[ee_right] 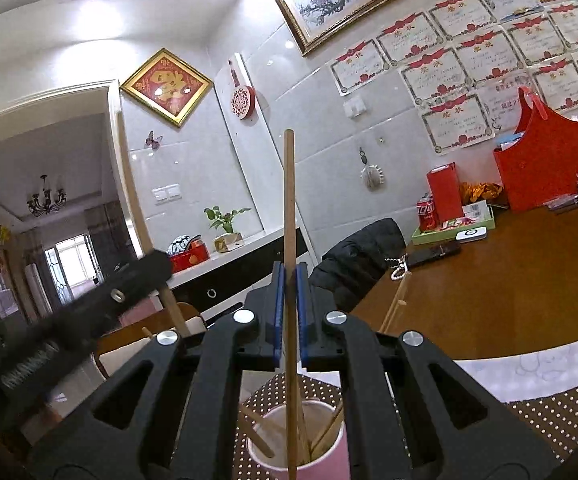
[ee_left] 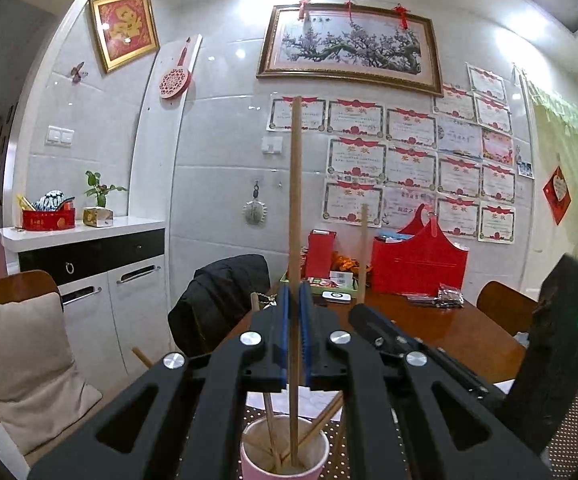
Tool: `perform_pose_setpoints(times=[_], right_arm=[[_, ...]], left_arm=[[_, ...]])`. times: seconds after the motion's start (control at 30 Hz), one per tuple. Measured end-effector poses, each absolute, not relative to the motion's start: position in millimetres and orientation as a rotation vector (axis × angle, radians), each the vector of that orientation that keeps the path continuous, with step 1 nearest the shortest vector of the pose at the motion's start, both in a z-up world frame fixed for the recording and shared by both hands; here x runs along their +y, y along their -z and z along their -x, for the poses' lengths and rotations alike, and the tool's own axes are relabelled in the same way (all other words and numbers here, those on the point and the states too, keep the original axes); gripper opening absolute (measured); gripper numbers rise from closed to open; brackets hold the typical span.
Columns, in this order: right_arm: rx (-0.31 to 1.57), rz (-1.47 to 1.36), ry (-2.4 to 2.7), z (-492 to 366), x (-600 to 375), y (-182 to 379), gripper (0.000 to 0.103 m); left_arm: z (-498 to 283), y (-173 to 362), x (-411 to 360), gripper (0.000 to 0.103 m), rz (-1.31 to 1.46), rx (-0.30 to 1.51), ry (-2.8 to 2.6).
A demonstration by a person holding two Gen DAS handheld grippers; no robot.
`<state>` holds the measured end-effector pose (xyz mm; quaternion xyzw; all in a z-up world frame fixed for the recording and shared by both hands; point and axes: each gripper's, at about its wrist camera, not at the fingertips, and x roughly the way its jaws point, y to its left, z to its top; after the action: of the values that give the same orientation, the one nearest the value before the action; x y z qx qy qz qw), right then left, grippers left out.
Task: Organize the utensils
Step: 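Lower the chopsticks into the pink cup and open both grippers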
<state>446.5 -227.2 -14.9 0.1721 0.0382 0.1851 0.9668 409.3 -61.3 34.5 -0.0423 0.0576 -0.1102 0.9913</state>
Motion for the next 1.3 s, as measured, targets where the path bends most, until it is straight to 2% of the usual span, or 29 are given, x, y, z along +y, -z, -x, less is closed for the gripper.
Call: perform_pose_setpoints(times=[0.33, 0.53, 0.57, 0.6, 0.63, 0.87, 0.97, 1.3], right_arm=[[0.036, -0.344, -0.355, -459, -225, 19, 0.006], [0.074, -0.32, -0.362, -459, -220, 27, 0.006], [0.082, -0.321, -0.362, -459, -222, 28, 0.006], [0.086, -0.321, -0.363, -458, -222, 28, 0.006], [0.089, -0.321, -0.36, -456, -224, 28, 0.006], [0.123, -0.299, -0.359, -445, -228, 27, 0.006], [0.136, -0.289, -0.36, -439, -227, 30, 0.006], [0.193, -0.251, -0.376, -429, -216, 38, 0.006]], left_arm=[[-431, -8, -55, 0.006, 0.102, 0.185, 0.201], [-430, -2, -52, 0.006, 0.097, 0.204, 0.192], [-429, -1, -51, 0.009, 0.095, 0.205, 0.189], [-428, -2, -51, 0.022, 0.094, 0.208, 0.187], [-427, -2, -51, 0.028, 0.095, 0.212, 0.184], [-403, -6, -44, 0.031, 0.111, 0.196, 0.161], [-391, -8, -42, 0.042, 0.094, 0.183, 0.132], [-366, -12, -39, 0.046, 0.006, 0.164, 0.02]])
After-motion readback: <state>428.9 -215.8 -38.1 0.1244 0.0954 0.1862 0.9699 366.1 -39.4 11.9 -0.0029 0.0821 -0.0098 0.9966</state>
